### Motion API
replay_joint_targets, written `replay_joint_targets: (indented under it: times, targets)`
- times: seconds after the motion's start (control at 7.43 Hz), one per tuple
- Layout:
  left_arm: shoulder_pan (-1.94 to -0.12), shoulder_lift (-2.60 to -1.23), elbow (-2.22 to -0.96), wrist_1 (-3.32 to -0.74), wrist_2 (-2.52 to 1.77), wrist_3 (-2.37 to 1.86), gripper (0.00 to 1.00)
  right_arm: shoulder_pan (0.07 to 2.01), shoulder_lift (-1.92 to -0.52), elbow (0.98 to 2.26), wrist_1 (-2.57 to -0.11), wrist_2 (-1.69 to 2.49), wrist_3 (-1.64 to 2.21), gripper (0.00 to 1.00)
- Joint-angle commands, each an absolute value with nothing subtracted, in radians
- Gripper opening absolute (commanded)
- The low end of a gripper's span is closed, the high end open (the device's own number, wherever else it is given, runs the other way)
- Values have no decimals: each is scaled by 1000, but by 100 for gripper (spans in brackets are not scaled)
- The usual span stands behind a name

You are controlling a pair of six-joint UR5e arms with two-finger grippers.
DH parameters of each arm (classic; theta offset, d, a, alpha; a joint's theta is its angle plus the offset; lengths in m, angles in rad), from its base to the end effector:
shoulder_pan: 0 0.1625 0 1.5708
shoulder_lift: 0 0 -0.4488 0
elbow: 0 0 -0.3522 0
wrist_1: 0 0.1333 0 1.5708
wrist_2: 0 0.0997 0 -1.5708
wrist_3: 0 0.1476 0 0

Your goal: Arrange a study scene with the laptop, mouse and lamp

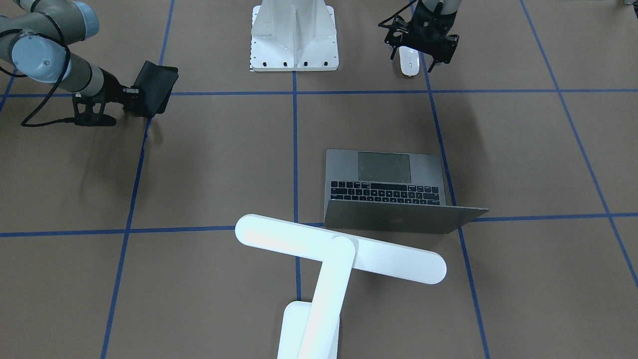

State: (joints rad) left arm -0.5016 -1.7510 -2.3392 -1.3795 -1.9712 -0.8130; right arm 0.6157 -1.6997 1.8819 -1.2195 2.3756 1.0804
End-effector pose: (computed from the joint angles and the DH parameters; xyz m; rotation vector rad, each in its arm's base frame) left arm 0.3595 -0.2835 0.3481 0.1328 0.8329 0.3925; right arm -0.3327 -0.2683 0.5812 -0.4027 -0.8400 -0.0985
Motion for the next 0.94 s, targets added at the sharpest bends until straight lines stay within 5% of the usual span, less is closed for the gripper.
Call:
replay_joint_targets:
  times: [0.0, 0.81]
  targets:
    - [-502, -1750, -2342, -1379, -1971, -813, 99, 614, -1700, 1885, -1221, 2390, 1033, 17]
    - [-502, -1753, -2342, -1379, -1973, -815, 99, 659, -1692, 1945, -1226, 2390, 1008, 12]
